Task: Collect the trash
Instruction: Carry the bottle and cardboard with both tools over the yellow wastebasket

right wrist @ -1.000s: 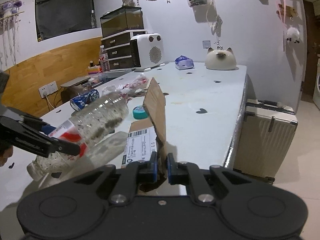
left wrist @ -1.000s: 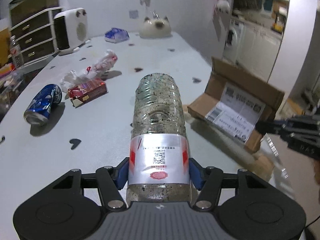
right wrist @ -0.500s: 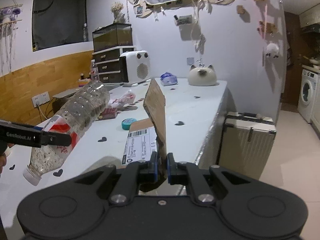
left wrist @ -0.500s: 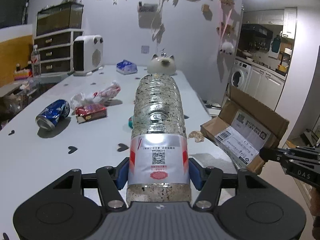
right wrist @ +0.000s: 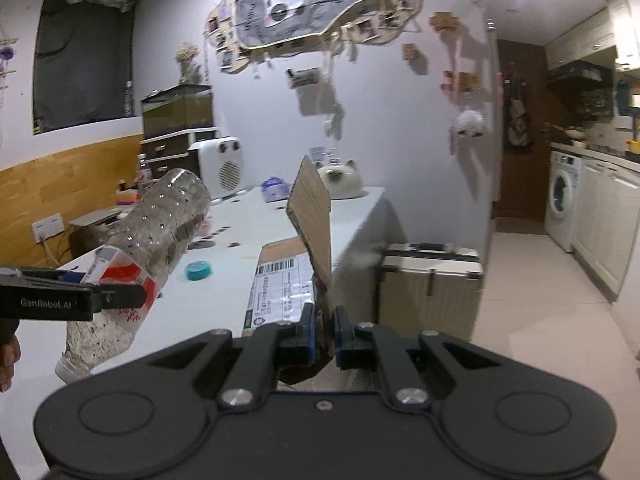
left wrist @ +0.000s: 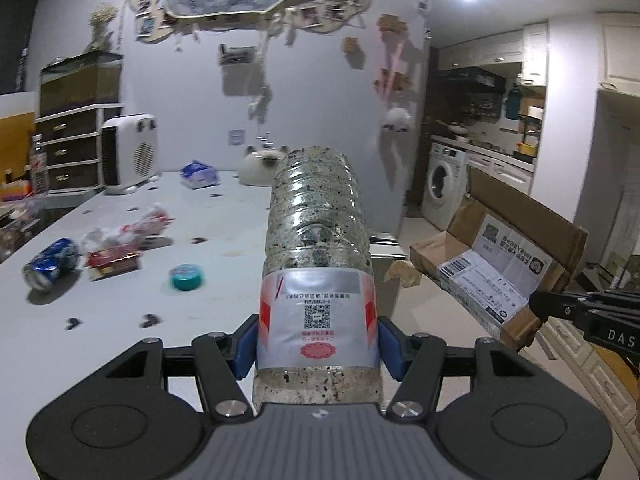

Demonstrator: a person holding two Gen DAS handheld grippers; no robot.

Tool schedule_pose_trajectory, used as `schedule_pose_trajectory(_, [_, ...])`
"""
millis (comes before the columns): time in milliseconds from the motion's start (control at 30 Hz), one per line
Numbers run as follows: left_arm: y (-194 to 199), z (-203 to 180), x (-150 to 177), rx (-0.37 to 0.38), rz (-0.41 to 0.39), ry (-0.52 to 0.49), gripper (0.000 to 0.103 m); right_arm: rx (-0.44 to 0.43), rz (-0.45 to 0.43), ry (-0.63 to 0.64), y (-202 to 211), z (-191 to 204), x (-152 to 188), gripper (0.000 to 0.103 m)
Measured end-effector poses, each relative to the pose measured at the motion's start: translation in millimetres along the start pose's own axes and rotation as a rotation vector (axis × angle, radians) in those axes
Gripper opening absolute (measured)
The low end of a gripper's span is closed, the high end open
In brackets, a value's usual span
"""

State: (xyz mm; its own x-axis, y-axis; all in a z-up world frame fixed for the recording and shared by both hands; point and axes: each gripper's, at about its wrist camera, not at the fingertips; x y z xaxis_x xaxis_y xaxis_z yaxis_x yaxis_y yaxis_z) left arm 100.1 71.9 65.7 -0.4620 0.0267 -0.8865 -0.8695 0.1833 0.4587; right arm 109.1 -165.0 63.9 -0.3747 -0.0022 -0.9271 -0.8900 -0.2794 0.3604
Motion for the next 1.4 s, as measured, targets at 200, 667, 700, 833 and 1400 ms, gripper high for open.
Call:
schedule_pose_trajectory(200, [-10,-52,3,0.050,-0.020,-0.033,0.061,0.065,-0.006,-0.037,26,-44,12,0.009])
schedule_pose_trajectory(667, [-66,-162,26,0.223,0.024,-0.024,0.061,0.187,0.035,-0.145,49,-146,60,0.009])
schedule_pose_trajectory(700, [-71,-168,29,0.228,0.031,-0.025,0.061,0.193,0.041,-0.153,47,-151,64,0.009])
schedule_pose_trajectory(833, [-99,-187,45,0.239,0.068,-0.013,0.061,0.225,0.074,-0.198,38,-177,87,0.009])
schedule_pose_trajectory(1400, [-284,-171,170,0.170,0.425,0.146,0.061,0.238,0.391,-0.300,-88,-229,207,0.009])
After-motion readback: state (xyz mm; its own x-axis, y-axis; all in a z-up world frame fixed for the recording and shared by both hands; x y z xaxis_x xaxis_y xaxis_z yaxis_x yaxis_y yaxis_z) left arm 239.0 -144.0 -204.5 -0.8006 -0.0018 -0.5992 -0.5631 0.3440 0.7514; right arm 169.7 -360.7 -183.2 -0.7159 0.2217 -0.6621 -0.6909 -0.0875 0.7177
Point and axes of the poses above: each gripper's, at about its wrist camera, not at the fingertips, and y roughly against the way its jaws point, z to its left, x to its underside, and after that the axes turned 1 degree about z, right-handed
